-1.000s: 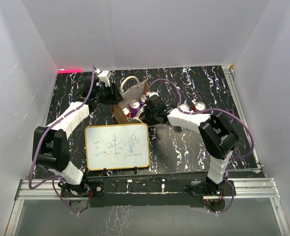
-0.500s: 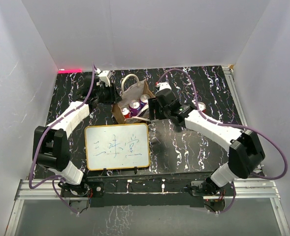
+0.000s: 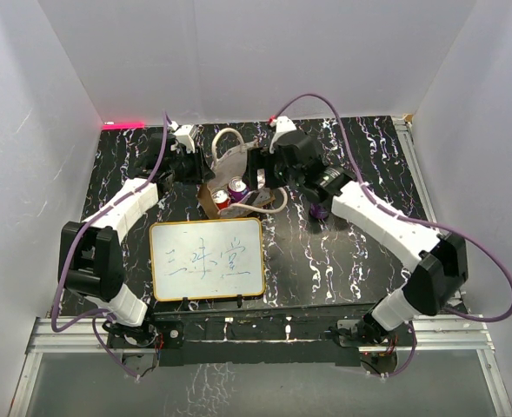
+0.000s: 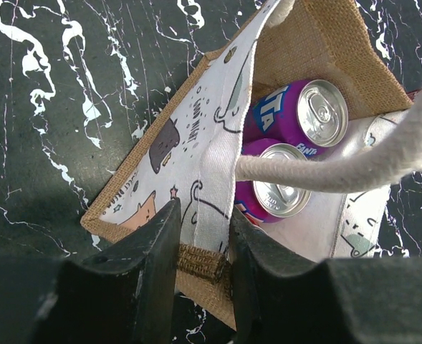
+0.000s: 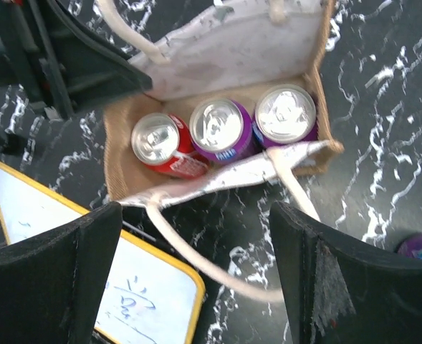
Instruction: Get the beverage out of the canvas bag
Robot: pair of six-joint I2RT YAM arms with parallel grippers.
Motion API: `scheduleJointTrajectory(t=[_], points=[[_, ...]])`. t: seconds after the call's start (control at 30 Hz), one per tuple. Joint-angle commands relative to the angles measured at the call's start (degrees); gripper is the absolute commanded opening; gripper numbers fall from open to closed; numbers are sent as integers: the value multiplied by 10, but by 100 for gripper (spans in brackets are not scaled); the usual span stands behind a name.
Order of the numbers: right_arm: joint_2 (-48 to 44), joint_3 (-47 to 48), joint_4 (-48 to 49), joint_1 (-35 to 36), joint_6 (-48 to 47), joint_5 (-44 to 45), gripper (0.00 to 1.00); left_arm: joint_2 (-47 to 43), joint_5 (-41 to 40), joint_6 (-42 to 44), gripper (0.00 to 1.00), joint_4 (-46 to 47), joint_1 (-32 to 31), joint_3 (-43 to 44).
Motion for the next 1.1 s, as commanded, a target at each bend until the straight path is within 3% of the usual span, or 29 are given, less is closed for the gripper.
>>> scheduleJointTrajectory(t=[0.0,0.3,0.8,1.07], points=[[64,89,15,8,11,-16,86,0,16,1,28,-5,-3,20],[215,249,-97,25,114,89,82,-2,15,1,27,-6,-3,22],[340,344,-211,38,274,143,84,-2,18,-2,26,-8,-3,27],[378,368,-273,39,413,187,85,-1,18,-3,27,-8,-3,28]])
